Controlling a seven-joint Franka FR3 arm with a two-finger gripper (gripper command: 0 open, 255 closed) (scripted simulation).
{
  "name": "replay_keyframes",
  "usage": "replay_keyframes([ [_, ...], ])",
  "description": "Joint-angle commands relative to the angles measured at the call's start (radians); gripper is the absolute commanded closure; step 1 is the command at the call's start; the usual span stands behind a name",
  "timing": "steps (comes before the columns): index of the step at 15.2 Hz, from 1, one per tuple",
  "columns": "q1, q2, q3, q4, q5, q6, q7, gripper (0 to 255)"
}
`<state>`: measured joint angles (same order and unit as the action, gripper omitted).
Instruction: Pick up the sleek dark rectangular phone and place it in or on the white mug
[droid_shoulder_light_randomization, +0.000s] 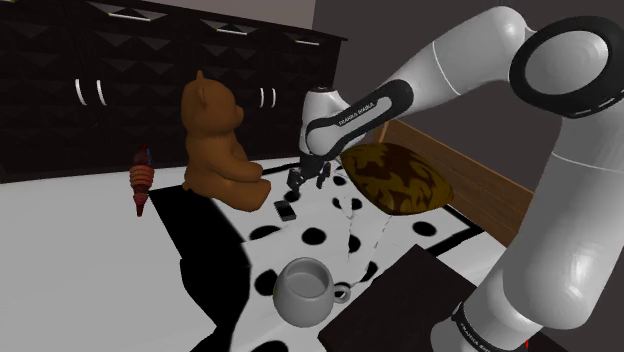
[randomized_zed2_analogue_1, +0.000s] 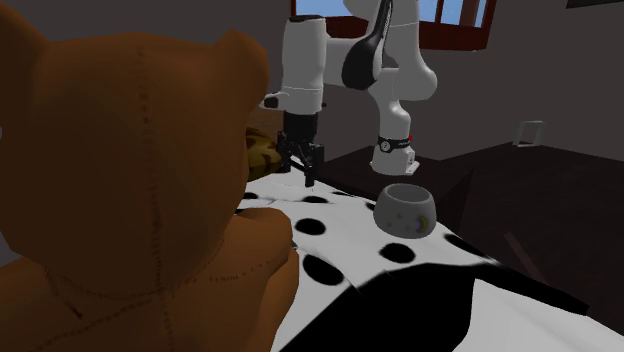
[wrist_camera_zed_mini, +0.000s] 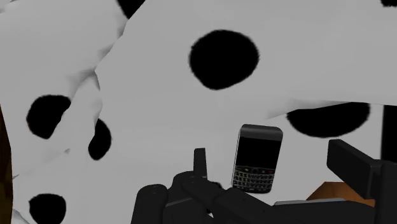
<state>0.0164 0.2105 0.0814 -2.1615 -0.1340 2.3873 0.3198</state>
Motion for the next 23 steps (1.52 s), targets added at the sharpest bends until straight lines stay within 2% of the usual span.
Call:
replay_keyframes([
  [1, 0.002, 0.085, -0.003, 0.060, -0.008, 0.024, 0.007, 0],
  [9, 0.021, 0.402, -0.015, 0.327, -0.024, 0.066, 0.026, 0],
  [17, 0.025, 0.490, -0.025, 0.353, -0.034, 0.128, 0.032, 0],
  [23, 0.025, 0.490, -0.025, 0.353, -0.034, 0.128, 0.032, 0],
])
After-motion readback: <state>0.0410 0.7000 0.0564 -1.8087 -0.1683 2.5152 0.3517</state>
